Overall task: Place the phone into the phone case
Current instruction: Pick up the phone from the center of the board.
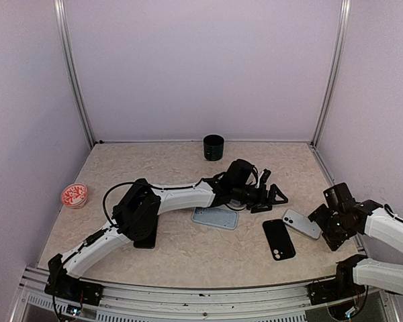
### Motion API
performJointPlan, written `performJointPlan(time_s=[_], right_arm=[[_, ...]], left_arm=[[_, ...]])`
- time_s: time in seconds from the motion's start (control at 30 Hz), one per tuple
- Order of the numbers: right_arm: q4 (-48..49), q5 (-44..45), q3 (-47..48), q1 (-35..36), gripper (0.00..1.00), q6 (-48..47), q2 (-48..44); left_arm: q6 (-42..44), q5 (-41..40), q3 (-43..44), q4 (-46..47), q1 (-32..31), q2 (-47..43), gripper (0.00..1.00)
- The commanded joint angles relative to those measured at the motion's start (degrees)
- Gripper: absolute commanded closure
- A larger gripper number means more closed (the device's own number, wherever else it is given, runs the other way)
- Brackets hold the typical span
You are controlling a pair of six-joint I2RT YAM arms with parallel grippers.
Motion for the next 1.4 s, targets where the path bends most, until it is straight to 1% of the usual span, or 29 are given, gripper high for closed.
performJointPlan(time_s=[0.0,0.17,0.37,0.63,0.87,1.07,1.23,1.37], right_arm=[[1.7,1.3,-0.9,-0.8,0.01,1.1,0.2],[2.6,2.2,-0.8,-0.8,0.01,0.7,-0.1],[4.8,2.8,-0.5,-0.8,0.01,-1.5,2.0],[10.1,1.6,-2.5,-0.8,0.01,-1.9,6.0],[15.1,2.4,-4.3,-0.8,0.01,-3.2,6.9],[21.6,1.0,-5.5,-0.8,0.02,-9.3,7.7],[25.8,-1.7,-4.8,-0.8,0.02,-13.6,12.3],[27.9,-2.9,-4.2,-0.8,0.01,-15.2,15.9]], left_arm=[[-2.1,-0.7,1.4,-4.6,0.6,2.3,0.01],[-3.0,-0.2,1.4,-3.3,-0.5,2.1,0.01],[-4.4,1.0,1.4,-1.5,-1.3,2.6,0.01],[-3.8,1.8,1.2,-1.7,-1.5,3.0,0.01],[-3.7,2.6,1.0,-1.9,-1.7,3.2,0.01],[-3.9,2.9,1.0,-2.0,-1.9,3.6,0.01],[-3.9,3.0,1.0,-1.9,-1.9,3.6,0.01],[-4.9,3.0,1.1,-1.5,-1.7,4.0,0.01]])
